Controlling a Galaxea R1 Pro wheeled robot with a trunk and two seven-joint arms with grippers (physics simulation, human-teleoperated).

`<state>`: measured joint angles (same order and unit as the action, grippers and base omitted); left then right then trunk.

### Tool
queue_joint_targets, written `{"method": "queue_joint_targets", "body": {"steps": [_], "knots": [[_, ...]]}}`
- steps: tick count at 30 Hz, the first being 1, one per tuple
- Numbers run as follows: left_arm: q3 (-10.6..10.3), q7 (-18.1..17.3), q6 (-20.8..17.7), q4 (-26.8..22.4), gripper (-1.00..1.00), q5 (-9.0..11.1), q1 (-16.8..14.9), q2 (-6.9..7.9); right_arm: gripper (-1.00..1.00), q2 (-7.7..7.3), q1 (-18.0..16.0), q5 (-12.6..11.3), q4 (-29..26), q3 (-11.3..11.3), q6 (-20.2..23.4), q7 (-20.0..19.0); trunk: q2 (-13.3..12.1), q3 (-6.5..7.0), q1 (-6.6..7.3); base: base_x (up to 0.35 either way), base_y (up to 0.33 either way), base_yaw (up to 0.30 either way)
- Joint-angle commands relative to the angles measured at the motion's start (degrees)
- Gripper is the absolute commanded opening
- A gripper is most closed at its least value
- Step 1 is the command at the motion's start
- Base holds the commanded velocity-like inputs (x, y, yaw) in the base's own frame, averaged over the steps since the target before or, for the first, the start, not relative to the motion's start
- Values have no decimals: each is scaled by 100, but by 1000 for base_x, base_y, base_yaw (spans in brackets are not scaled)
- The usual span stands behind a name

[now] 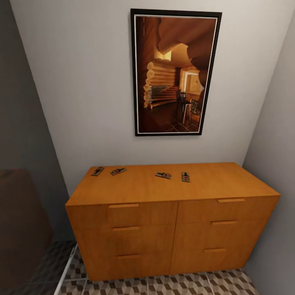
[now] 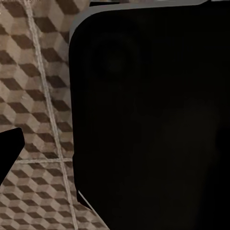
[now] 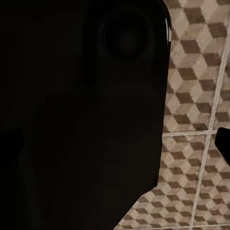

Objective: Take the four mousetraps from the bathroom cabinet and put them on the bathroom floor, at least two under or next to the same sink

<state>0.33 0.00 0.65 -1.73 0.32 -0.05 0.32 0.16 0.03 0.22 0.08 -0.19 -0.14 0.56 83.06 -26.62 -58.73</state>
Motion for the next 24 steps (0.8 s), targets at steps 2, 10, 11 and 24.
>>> {"method": "queue_joint_targets", "body": {"steps": [2,10,11,24], "knots": [[2,0,8,-2,100,3,1,-1,100,1,-2,-1,1,-5,-4,6,2,-4,0,3,-2,0],[2,2,7,-136,100,3,2,-1,100,-3,-1,-26,-3,-20,30,-14,2,-4,0,1,0,0],[6,5,2,-199,100,5,1,-3,100,-5,-2,-38,-10,-27,39,-30,2,-4,0,0,0,0],[16,9,-3,-259,100,43,2,-6,100,-8,-3,10,-14,9,-4,-12,2,-4,0,0,0,0]]}}
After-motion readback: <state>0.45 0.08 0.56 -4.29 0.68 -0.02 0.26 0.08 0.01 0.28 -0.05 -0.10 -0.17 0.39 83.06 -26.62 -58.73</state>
